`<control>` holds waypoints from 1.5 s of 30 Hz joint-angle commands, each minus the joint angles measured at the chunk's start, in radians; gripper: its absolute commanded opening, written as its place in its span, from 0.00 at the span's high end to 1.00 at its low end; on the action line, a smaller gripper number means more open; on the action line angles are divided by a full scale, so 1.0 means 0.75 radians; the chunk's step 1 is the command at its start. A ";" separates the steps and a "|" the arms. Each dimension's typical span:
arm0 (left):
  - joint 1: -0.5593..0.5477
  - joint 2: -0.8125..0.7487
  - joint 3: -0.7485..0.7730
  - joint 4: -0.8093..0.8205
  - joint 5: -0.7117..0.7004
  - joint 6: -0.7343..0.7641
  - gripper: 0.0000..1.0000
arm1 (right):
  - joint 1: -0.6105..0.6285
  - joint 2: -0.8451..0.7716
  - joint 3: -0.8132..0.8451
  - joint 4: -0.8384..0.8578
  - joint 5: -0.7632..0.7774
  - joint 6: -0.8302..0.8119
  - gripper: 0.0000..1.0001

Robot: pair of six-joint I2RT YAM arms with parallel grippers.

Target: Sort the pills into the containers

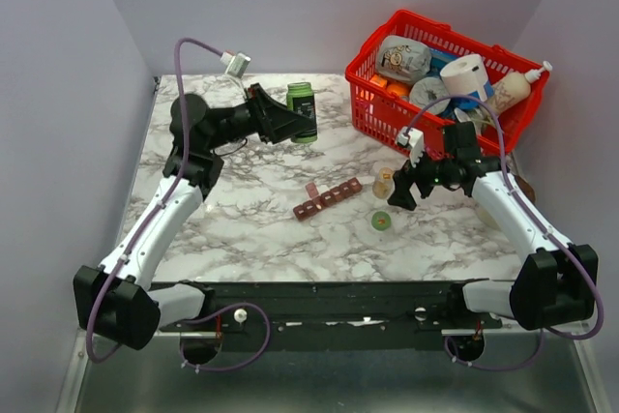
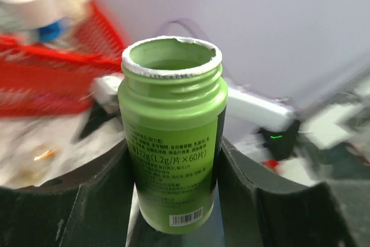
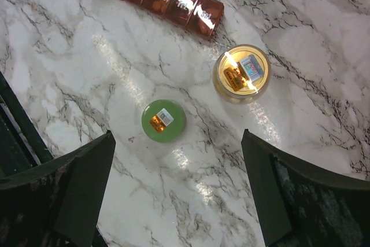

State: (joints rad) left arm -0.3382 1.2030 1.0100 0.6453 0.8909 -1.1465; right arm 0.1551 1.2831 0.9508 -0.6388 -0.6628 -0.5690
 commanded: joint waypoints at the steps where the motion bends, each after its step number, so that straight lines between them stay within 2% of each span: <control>1: 0.048 0.038 0.338 -1.713 -0.085 1.098 1.00 | -0.010 0.015 0.017 -0.013 -0.004 -0.010 0.00; 4: 0.056 0.040 0.275 -1.699 -0.045 1.089 1.00 | -0.008 0.026 0.021 -0.018 -0.006 -0.012 0.00; 9: 0.056 0.075 0.230 -1.709 0.017 1.205 1.00 | -0.010 0.026 0.019 -0.018 0.000 -0.012 0.00; 10: 0.056 0.112 0.232 -1.764 0.017 1.242 1.00 | -0.010 0.026 0.021 -0.018 -0.002 -0.012 0.00; 12: 0.050 0.151 0.230 -1.840 -0.056 1.395 1.00 | -0.008 0.026 0.021 -0.018 0.000 -0.012 0.00; 15: 0.038 0.230 0.194 -1.934 -0.171 1.498 1.00 | -0.010 0.024 0.021 -0.020 0.004 -0.014 0.00; 26: -0.171 0.431 0.157 -1.852 -0.519 1.739 1.00 | -0.010 0.013 0.021 -0.028 0.014 -0.019 0.00; 32: -0.263 0.564 0.206 -1.873 -0.640 1.795 1.00 | -0.008 0.013 0.025 -0.034 0.010 -0.019 0.00; 45: -0.349 0.721 0.324 -1.940 -0.799 1.803 1.00 | -0.010 -0.007 0.027 -0.046 0.000 -0.021 0.00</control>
State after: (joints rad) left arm -0.5716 1.7206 1.2076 -0.7719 0.3725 0.1925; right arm 0.1551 1.2957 0.9508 -0.6495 -0.6621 -0.5709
